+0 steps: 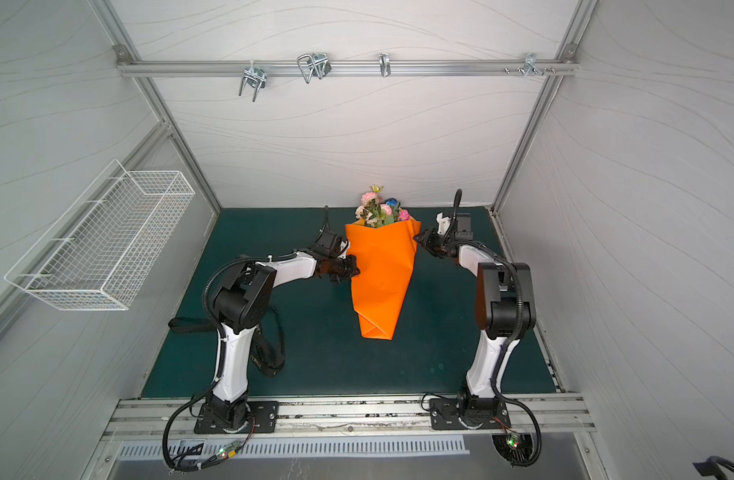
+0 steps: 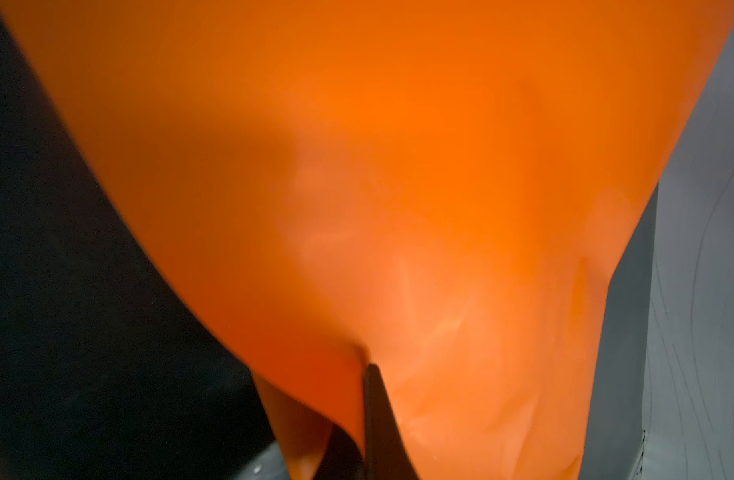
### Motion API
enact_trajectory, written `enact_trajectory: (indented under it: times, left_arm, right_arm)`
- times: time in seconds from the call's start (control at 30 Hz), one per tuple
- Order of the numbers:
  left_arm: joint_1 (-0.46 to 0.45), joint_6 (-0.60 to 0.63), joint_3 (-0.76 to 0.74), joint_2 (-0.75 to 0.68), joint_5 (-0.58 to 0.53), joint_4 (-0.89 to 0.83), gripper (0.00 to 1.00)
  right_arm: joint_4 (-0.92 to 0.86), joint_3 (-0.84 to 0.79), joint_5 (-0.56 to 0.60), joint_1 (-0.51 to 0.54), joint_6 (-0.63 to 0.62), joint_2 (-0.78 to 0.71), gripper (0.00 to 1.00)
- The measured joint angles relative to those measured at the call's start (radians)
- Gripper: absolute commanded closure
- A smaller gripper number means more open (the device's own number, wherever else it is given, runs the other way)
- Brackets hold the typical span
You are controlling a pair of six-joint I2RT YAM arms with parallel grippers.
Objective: Tie the bouquet of fake flowers
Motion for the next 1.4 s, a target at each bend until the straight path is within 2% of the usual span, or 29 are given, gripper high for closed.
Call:
enact_trajectory:
  times: [0.2, 0.37, 0.63, 0.83, 1.4]
  left_arm:
    - [0.0, 0.0, 0.0, 0.0, 0.003, 0.0, 1.0]
    - [0.0, 0.0, 0.0, 0.0, 0.003, 0.0, 1.0]
    - [0.0, 0.001, 0.0, 0.0, 0.003, -0.003, 1.0]
    - [0.0, 0.001, 0.0, 0.0, 0.003, -0.008, 1.0]
    - [0.0, 0.0, 0.0, 0.0, 0.003, -0.02, 0.99]
  right_arm:
    - [0.024, -0.02, -0.026, 0.068, 0.019, 0.013, 0.67]
    - [0.029, 0.018, -0.038, 0.099, 0.033, 0.098, 0.7]
    - [0.021, 0.113, -0.033, 0.021, 0.052, 0.261, 0.71]
    - [0.002, 0.192, -0.019, -0.006, 0.053, 0.327, 0.7]
    - [-0.167, 0.569, 0.046, -0.073, 0.047, 0.504, 0.7]
